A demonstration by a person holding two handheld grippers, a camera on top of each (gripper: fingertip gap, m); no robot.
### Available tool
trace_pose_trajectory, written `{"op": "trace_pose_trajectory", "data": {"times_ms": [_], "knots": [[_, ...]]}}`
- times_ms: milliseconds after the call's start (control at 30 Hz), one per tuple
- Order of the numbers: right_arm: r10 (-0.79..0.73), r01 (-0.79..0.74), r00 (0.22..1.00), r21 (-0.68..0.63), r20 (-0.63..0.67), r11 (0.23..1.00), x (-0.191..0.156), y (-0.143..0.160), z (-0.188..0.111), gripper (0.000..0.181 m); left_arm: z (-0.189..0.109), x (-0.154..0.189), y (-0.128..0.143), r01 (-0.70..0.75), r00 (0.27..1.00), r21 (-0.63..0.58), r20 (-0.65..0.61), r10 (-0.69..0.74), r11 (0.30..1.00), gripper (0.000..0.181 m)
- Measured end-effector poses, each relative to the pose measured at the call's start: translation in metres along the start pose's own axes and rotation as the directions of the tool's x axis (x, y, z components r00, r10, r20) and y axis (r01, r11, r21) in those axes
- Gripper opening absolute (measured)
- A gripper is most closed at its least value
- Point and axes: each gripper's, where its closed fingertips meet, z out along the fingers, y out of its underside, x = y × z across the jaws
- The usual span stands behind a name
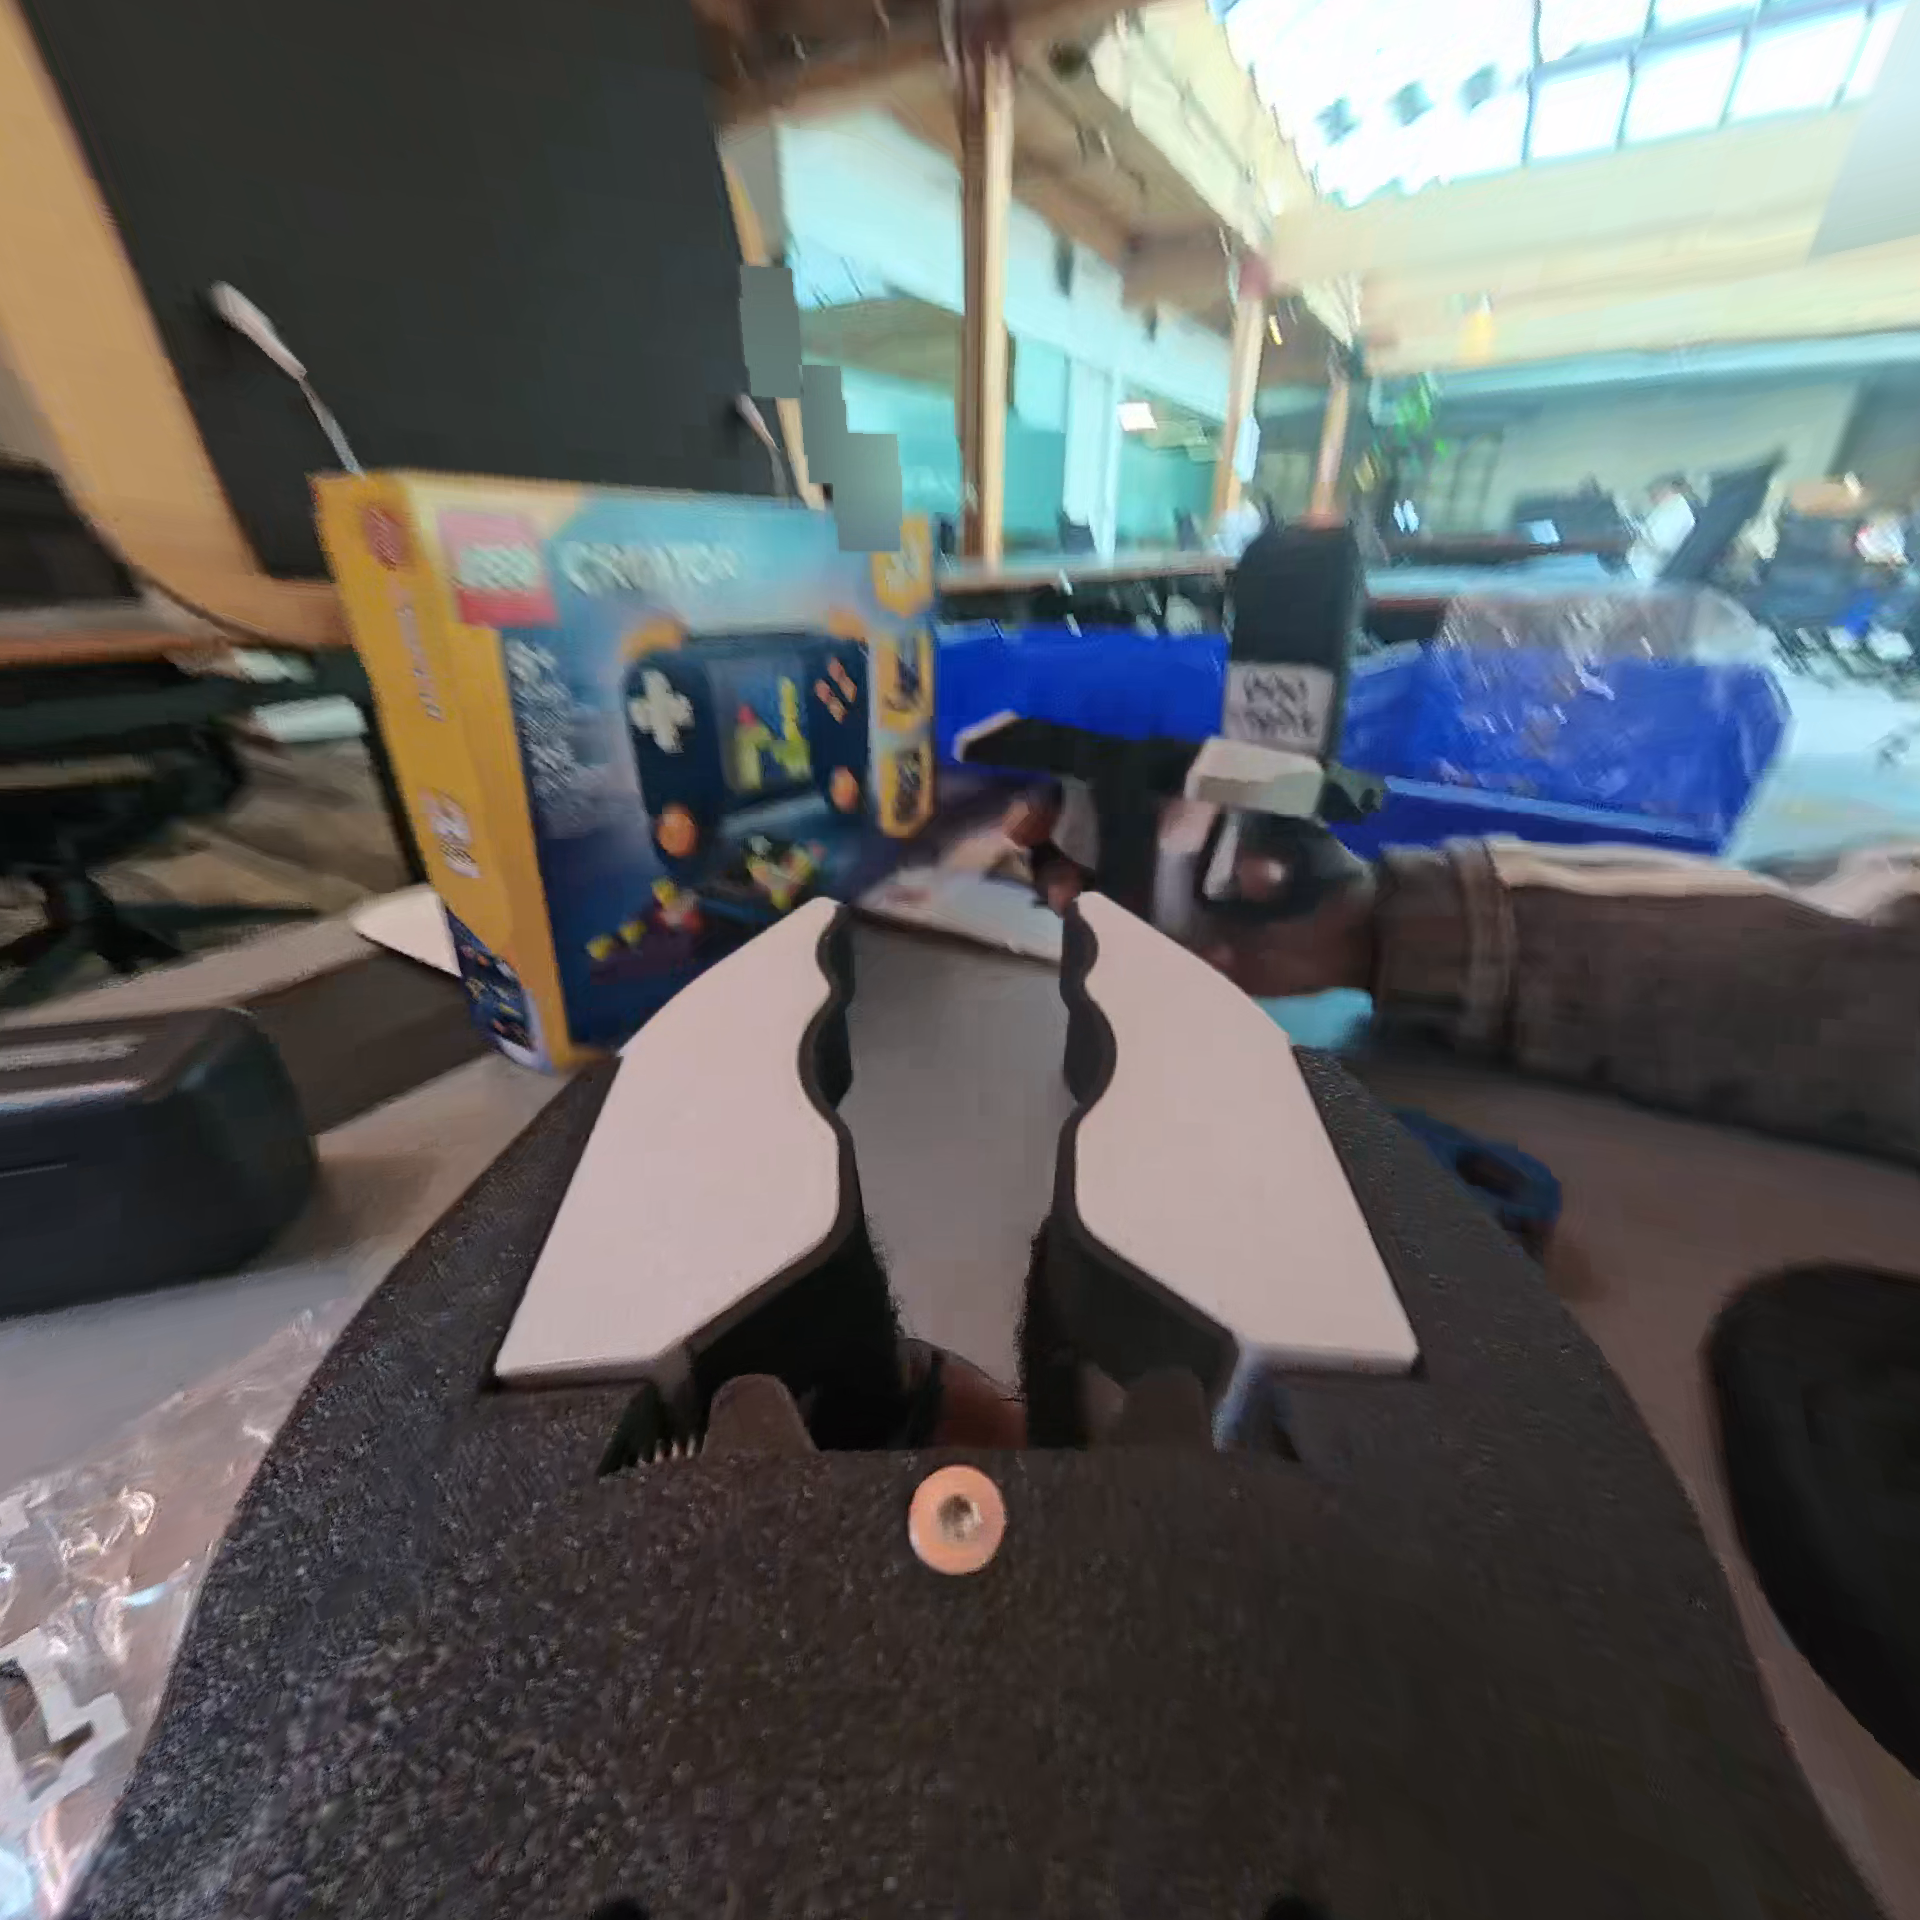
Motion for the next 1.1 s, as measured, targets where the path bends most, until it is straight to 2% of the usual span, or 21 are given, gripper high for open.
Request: {"op": "trace_pose_trajectory", "data": {"times_ms": [100,167,267,367,433,533,667,800,833,867,900,1000,1100], "knots": [[0.023,-0.019,0.997,-0.060,0.068,0.998,-0.011,0.008,0.007,0.060,-0.009,0.021,0.018,0.079,0.983,-0.226,-0.146,-0.114,0.971,0.037],[0.050,-0.040,0.993,-0.087,0.109,0.995,-0.017,0.011,0.008,0.056,-0.023,0.038,0.038,0.167,0.933,-0.409,-0.230,-0.278,0.897,0.040],[0.094,-0.058,0.984,-0.233,0.150,0.971,-0.026,0.029,0.011,0.054,-0.035,0.035,0.065,0.179,0.928,-0.548,-0.181,-0.325,0.817,0.048],[0.123,-0.020,0.980,-0.538,0.156,0.843,-0.036,0.067,0.011,0.049,-0.036,0.035,0.069,0.181,0.929,-0.560,-0.172,-0.327,0.809,0.047],[0.189,-0.032,0.967,-0.655,0.171,0.755,-0.049,0.080,0.012,0.043,-0.035,0.033,0.073,0.160,0.940,-0.574,-0.160,-0.301,0.803,0.043],[0.227,-0.054,0.962,-0.703,0.154,0.709,-0.058,0.086,0.024,0.032,-0.033,0.028,0.081,0.105,0.964,-0.607,-0.133,-0.231,0.788,0.032],[0.293,-0.101,0.949,-0.769,0.116,0.631,-0.062,0.108,0.020,0.038,-0.029,0.036,0.085,0.093,0.955,-0.627,-0.163,-0.246,0.773,0.025],[0.291,-0.091,0.949,-0.774,0.123,0.627,-0.062,0.115,0.019,0.034,-0.030,0.037,0.085,0.124,0.947,-0.631,-0.156,-0.282,0.766,0.024],[0.265,-0.069,0.954,-0.765,0.137,0.641,-0.060,0.114,0.018,0.026,-0.030,0.036,0.085,0.133,0.946,-0.631,-0.148,-0.288,0.764,0.021],[0.235,-0.043,0.961,-0.757,0.148,0.652,-0.057,0.113,0.016,0.006,-0.031,0.035,0.086,0.134,0.948,-0.633,-0.142,-0.284,0.762,0.021],[0.210,-0.025,0.966,-0.755,0.150,0.655,-0.054,0.113,0.014,0.000,-0.030,0.035,0.086,0.131,0.949,-0.633,-0.142,-0.281,0.763,0.021],[0.182,0.009,0.968,-0.750,0.171,0.661,-0.055,0.114,0.015,0.003,-0.030,0.035,0.086,0.127,0.950,-0.632,-0.143,-0.276,0.764,0.021],[0.169,0.003,0.973,-0.738,0.158,0.675,-0.051,0.112,0.017,0.020,-0.030,0.035,0.086,0.127,0.950,-0.632,-0.144,-0.276,0.764,0.021]]}}
